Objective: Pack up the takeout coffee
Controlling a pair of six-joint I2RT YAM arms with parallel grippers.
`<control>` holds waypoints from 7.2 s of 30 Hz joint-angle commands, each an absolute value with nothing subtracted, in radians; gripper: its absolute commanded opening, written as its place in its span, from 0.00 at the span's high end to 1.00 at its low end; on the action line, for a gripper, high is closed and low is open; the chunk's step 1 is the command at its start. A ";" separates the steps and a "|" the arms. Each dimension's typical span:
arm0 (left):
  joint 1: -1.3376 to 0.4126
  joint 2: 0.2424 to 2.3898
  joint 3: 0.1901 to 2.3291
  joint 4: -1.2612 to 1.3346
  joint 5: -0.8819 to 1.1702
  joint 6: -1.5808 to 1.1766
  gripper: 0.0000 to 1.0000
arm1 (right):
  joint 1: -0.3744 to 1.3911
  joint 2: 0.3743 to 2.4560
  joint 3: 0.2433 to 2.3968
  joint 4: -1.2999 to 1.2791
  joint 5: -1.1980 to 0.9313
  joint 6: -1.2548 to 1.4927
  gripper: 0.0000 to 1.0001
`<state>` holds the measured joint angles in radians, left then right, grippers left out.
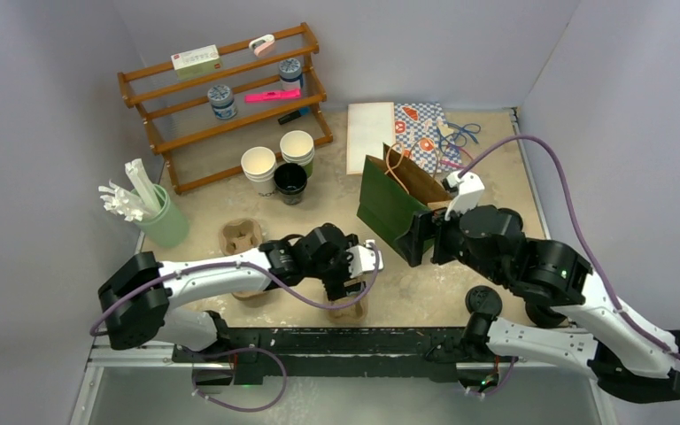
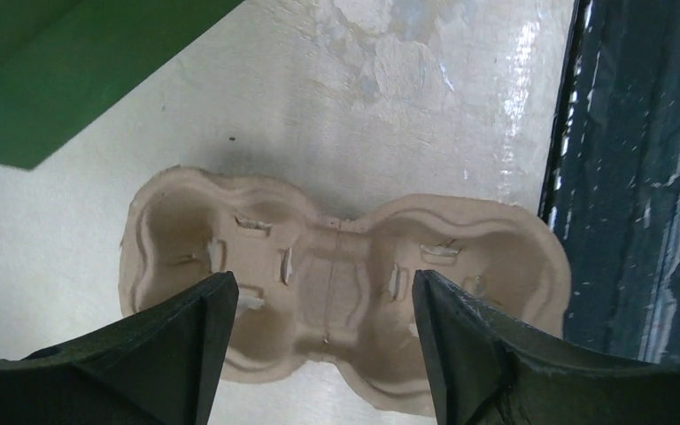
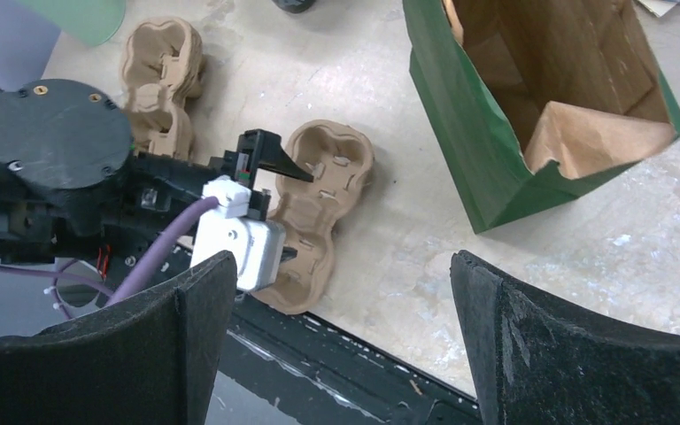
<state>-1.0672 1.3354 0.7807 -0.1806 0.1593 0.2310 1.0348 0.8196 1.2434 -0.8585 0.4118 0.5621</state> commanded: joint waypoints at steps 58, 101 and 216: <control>-0.930 1.002 1.097 -0.387 -0.010 0.022 0.70 | 0.638 1.207 1.525 -0.820 0.403 0.366 0.84; -0.772 1.523 1.198 0.717 0.456 -0.660 0.77 | 0.395 1.026 1.170 -0.555 -0.024 0.542 0.76; -0.762 1.382 1.339 -0.141 0.220 -0.084 0.71 | 0.377 0.956 1.235 -0.603 -0.325 0.955 1.00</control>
